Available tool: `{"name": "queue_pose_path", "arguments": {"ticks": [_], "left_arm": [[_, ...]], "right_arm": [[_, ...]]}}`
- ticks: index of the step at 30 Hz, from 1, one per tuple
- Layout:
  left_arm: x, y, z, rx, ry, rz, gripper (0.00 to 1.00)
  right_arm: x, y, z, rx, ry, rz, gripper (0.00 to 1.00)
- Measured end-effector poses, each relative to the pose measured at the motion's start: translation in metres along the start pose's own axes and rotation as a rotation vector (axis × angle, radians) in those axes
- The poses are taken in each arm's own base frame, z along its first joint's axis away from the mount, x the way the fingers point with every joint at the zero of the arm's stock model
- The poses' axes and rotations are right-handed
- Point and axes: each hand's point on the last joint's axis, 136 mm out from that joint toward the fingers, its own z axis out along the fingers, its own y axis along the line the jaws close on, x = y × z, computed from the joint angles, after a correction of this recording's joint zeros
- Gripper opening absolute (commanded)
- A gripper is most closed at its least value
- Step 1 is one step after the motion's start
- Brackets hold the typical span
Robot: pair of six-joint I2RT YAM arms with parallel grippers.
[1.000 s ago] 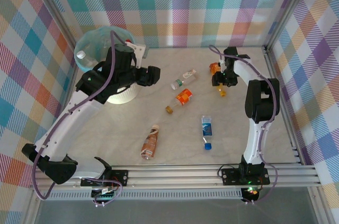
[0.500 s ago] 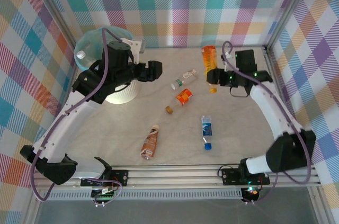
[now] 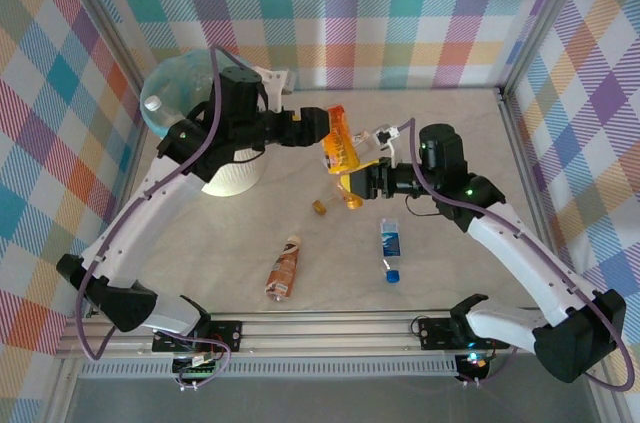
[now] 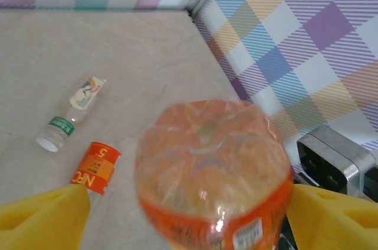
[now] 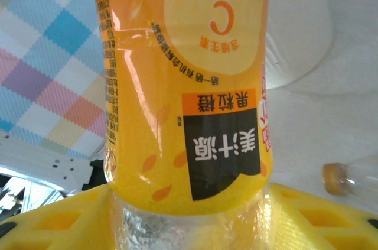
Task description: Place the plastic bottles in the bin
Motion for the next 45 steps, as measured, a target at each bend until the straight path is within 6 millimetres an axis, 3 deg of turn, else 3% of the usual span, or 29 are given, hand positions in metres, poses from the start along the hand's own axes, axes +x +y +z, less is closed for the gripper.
{"name": "queue_pose_path", "arguments": {"ticks": [9,16,22,27,32,35,38,42,45], "left_arm": [[-0.001,-0.011,-0.002,0.053,0.011,-0.021,0.64],[-0.009,-0.007,-0.014,0.004,-0.044,-0.014,0.59],[-0.050,0.006,-0.062,-0.134,-0.227,0.016,0.59],[-0.111,0.028,-0.134,-0.330,-0.475,0.070,0.58],[-0.161,0.071,-0.214,-0.625,-0.690,0.116,0.56],[-0.183,0.107,-0.241,-0.788,-0.755,0.114,0.54],[-0.198,0.151,-0.248,-0.914,-0.760,0.091,0.54],[-0.202,0.219,-0.236,-1.032,-0.688,0.039,0.53],[-0.199,0.258,-0.224,-1.073,-0.633,0.007,0.53]], "right_arm": [[0.003,0.019,0.006,-0.080,0.017,-0.036,0.61],[0.000,0.021,0.007,-0.081,0.010,-0.062,0.78],[-0.021,0.028,0.002,-0.050,-0.037,-0.092,0.81],[-0.029,0.023,0.000,0.002,-0.067,-0.100,0.80],[-0.027,0.017,0.000,0.032,-0.061,-0.088,0.79],[-0.027,0.015,0.001,0.041,-0.054,-0.089,0.78],[-0.029,0.015,0.000,0.047,-0.054,-0.092,0.78],[-0.033,0.018,0.001,0.042,-0.058,-0.095,0.76],[-0.034,0.019,0.008,0.028,-0.042,-0.090,0.76]]}}
